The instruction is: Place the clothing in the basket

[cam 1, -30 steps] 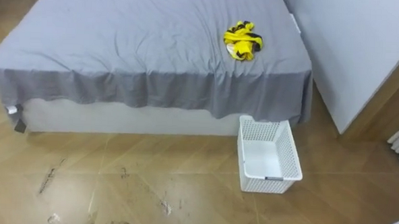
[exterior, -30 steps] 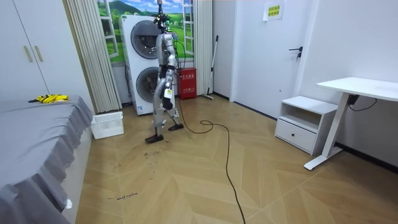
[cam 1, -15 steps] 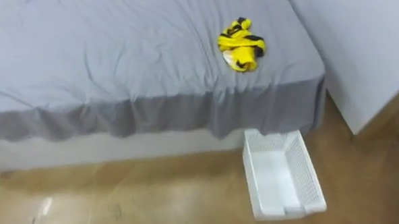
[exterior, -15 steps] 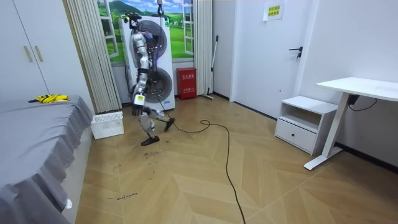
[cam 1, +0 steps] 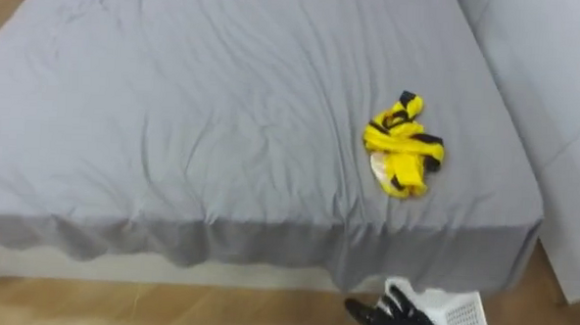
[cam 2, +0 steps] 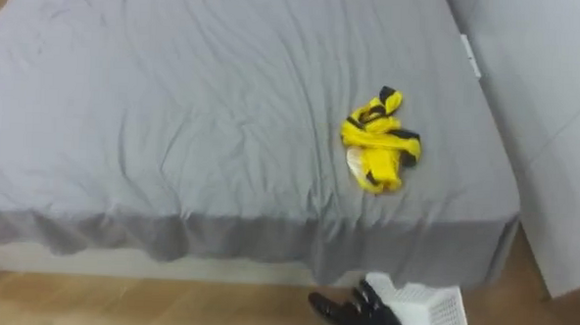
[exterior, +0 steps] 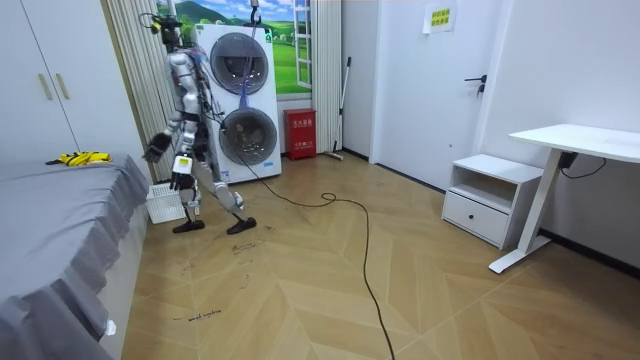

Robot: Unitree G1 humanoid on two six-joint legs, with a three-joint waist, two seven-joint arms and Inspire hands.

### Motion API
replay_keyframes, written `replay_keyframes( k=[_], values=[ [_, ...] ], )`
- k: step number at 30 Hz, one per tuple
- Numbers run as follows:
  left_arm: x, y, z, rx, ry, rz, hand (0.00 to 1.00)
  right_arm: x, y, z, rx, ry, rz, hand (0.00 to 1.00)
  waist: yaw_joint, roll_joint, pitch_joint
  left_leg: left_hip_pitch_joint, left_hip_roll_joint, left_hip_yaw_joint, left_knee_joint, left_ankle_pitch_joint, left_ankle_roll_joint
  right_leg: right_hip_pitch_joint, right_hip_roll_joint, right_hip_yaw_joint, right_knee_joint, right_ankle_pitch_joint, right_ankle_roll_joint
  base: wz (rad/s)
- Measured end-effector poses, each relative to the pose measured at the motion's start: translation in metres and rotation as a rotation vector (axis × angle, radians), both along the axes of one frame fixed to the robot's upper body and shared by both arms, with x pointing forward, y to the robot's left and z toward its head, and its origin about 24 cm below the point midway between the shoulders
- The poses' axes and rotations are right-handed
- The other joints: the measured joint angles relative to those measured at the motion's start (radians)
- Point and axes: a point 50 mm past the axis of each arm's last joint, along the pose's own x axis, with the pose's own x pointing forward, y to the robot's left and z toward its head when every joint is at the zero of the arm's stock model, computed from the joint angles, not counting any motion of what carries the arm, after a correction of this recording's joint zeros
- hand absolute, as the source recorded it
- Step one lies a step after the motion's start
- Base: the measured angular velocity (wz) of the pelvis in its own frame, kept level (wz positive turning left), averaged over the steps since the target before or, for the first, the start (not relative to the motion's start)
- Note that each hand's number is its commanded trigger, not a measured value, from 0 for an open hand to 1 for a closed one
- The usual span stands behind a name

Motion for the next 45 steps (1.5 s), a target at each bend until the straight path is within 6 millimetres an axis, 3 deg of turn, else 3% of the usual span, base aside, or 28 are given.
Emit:
replay_keyframes(
  k=[1, 3, 4, 6, 8, 9, 11, 12, 13, 15, 20, 24, 28, 32, 34, 42, 45],
  values=[
    [-0.004, 0.004, 0.001, 0.007, -0.001, 0.015, 0.0, 0.006, 0.003, 0.006, 0.004, -0.04, 0.016, 0.0, 0.0, -0.012, 0.0016, -0.04, 0.017, 0.006, 0.153, 0.057, -0.034, 0.052, 0.006, 0.001, -0.017, -0.042, -0.006, -0.1],
    [-0.011, 0.006, 0.001, 0.009, 0.001, 0.036, 0.0, 0.014, 0.004, 0.011, -0.003, -0.076, 0.033, 0.0, -0.011, -0.028, 0.0098, -0.097, 0.05, 0.011, 0.334, 0.125, -0.029, 0.136, 0.016, 0.013, -0.055, -0.065, -0.011, 0.02],
    [-0.007, 0.005, 0.002, 0.008, -0.017, 0.036, 0.0, 0.016, 0.004, 0.012, -0.008, -0.08, 0.038, 0.0, -0.016, -0.047, 0.0109, -0.138, 0.072, 0.04, 0.384, 0.115, -0.022, 0.185, 0.019, 0.018, -0.095, -0.068, -0.012, 0.14],
    [0.001, 0.004, 0.004, 0.002, -0.059, 0.036, 0.0, 0.022, 0.004, 0.015, -0.018, -0.097, 0.049, 0.0, -0.018, -0.07, 0.0167, -0.197, 0.098, 0.081, 0.372, 0.089, -0.013, 0.248, 0.021, 0.032, -0.148, -0.068, -0.011, -0.02],
    [0.002, 0.002, 0.004, -0.008, -0.071, 0.051, 0.0, 0.024, 0.004, 0.019, -0.018, -0.111, 0.045, 0.0, -0.011, -0.075, 0.018, -0.249, 0.098, 0.082, 0.294, 0.062, -0.018, 0.292, 0.022, 0.05, -0.183, -0.07, -0.008, -0.27],
    [0.002, 0.002, 0.005, -0.015, -0.078, 0.078, 0.0, 0.025, 0.004, 0.024, -0.018, -0.133, 0.046, 0.0, -0.009, -0.074, 0.0159, -0.281, 0.094, 0.082, 0.222, 0.044, -0.023, 0.309, 0.022, 0.065, -0.2, -0.073, -0.002, -0.41],
    [0.002, 0.004, 0.006, -0.023, -0.094, 0.112, 0.0, 0.031, 0.003, 0.032, -0.024, -0.171, 0.051, 0.0, 0.004, -0.075, 0.0123, -0.31, 0.07, 0.081, 0.066, 0.047, -0.022, 0.316, 0.017, 0.103, -0.205, -0.078, 0.006, -0.52],
    [0.002, 0.004, 0.006, -0.025, -0.1, 0.123, 0.0, 0.035, 0.002, 0.038, -0.032, -0.195, 0.044, 0.0, 0.005, -0.078, 0.008, -0.329, 0.056, 0.077, -0.019, 0.093, 0.01, 0.318, 0.012, 0.122, -0.208, -0.085, 0.017, -0.51],
    [-0.003, 0.006, 0.006, -0.023, -0.092, 0.136, 0.0, 0.035, 0.004, 0.038, -0.034, -0.195, 0.044, 0.0, 0.011, -0.093, -0.0088, -0.301, 0.04, 0.073, -0.065, 0.124, 0.012, 0.316, 0.0, 0.139, -0.207, -0.088, 0.028, -0.38],
    [-0.007, 0.007, 0.006, -0.02, -0.082, 0.137, 0.0, 0.037, 0.002, 0.04, -0.052, -0.203, 0.053, 0.0, 0.006, -0.104, -0.0108, -0.241, 0.015, 0.078, -0.13, 0.137, 0.019, 0.323, -0.015, 0.143, -0.199, -0.09, 0.035, -0.22],
    [-0.014, 0.01, 0.005, -0.013, -0.064, 0.141, 0.0, 0.041, -0.018, 0.047, -0.1, -0.228, -0.016, 0.0, 0.0, -0.119, -0.008, -0.187, -0.022, 0.052, -0.203, 0.143, 0.027, 0.35, -0.038, 0.107, -0.199, -0.1, 0.054, 0.07],
    [-0.014, 0.016, 0.005, -0.007, -0.064, 0.157, 0.0, 0.046, -0.03, 0.051, -0.126, -0.236, -0.061, 0.0, 0.002, -0.142, 0.0044, -0.193, -0.043, 0.019, -0.229, 0.155, 0.036, 0.345, -0.054, 0.069, -0.199, -0.109, 0.07, 0.26],
    [-0.001, 0.024, 0.006, 0.013, -0.058, 0.134, 0.0, 0.072, -0.038, 0.056, -0.168, -0.231, -0.067, 0.0, 0.008, -0.159, 0.013, -0.262, -0.06, -0.003, -0.229, 0.17, 0.049, 0.294, -0.069, 0.045, -0.197, -0.108, 0.072, 0.19],
    [0.012, 0.026, 0.007, 0.026, -0.059, 0.09, 0.0, 0.091, -0.047, 0.058, -0.202, -0.198, -0.088, 0.0, 0.019, -0.162, 0.0134, -0.318, -0.073, -0.013, -0.227, 0.183, 0.06, 0.244, -0.08, 0.04, -0.197, -0.105, 0.078, 0.11],
    [0.019, 0.029, 0.008, 0.033, -0.052, 0.078, 0.0, 0.098, -0.051, 0.057, -0.227, -0.173, -0.086, 0.0, 0.041, -0.169, 0.014, -0.357, -0.078, -0.013, -0.227, 0.192, 0.066, 0.204, -0.085, 0.039, -0.195, -0.101, 0.085, 0.0],
    [0.024, 0.035, 0.008, 0.053, -0.019, 0.063, 0.0, 0.1, -0.075, 0.053, -0.306, -0.056, -0.12, 0.0, 0.065, -0.175, 0.0163, -0.423, -0.095, -0.057, -0.213, 0.2, 0.077, 0.162, -0.098, -0.01, -0.196, -0.097, 0.091, 0.18],
    [0.026, 0.036, 0.007, 0.057, 0.001, 0.058, 0.0, 0.099, -0.078, 0.049, -0.345, -0.007, -0.116, 0.0, 0.073, -0.173, 0.0226, -0.428, -0.096, -0.068, -0.212, 0.202, 0.08, 0.161, -0.099, -0.009, -0.197, -0.096, 0.094, 0.1]
  ],
)
